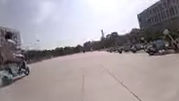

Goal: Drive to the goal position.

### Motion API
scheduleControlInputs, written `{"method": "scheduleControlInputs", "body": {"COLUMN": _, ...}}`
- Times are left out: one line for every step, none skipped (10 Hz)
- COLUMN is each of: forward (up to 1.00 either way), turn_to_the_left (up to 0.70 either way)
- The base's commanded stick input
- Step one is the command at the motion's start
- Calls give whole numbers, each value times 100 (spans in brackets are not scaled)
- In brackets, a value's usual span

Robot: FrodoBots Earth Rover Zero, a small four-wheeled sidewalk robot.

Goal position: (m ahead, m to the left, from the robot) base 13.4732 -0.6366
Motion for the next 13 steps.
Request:
{"method": "scheduleControlInputs", "body": {"forward": 100, "turn_to_the_left": 0}}
{"method": "scheduleControlInputs", "body": {"forward": 100, "turn_to_the_left": 0}}
{"method": "scheduleControlInputs", "body": {"forward": 100, "turn_to_the_left": 0}}
{"method": "scheduleControlInputs", "body": {"forward": 100, "turn_to_the_left": 0}}
{"method": "scheduleControlInputs", "body": {"forward": 100, "turn_to_the_left": 0}}
{"method": "scheduleControlInputs", "body": {"forward": 100, "turn_to_the_left": 0}}
{"method": "scheduleControlInputs", "body": {"forward": 100, "turn_to_the_left": 0}}
{"method": "scheduleControlInputs", "body": {"forward": 100, "turn_to_the_left": 0}}
{"method": "scheduleControlInputs", "body": {"forward": 100, "turn_to_the_left": 0}}
{"method": "scheduleControlInputs", "body": {"forward": 100, "turn_to_the_left": 0}}
{"method": "scheduleControlInputs", "body": {"forward": 100, "turn_to_the_left": 0}}
{"method": "scheduleControlInputs", "body": {"forward": 100, "turn_to_the_left": 0}}
{"method": "scheduleControlInputs", "body": {"forward": 100, "turn_to_the_left": 0}}
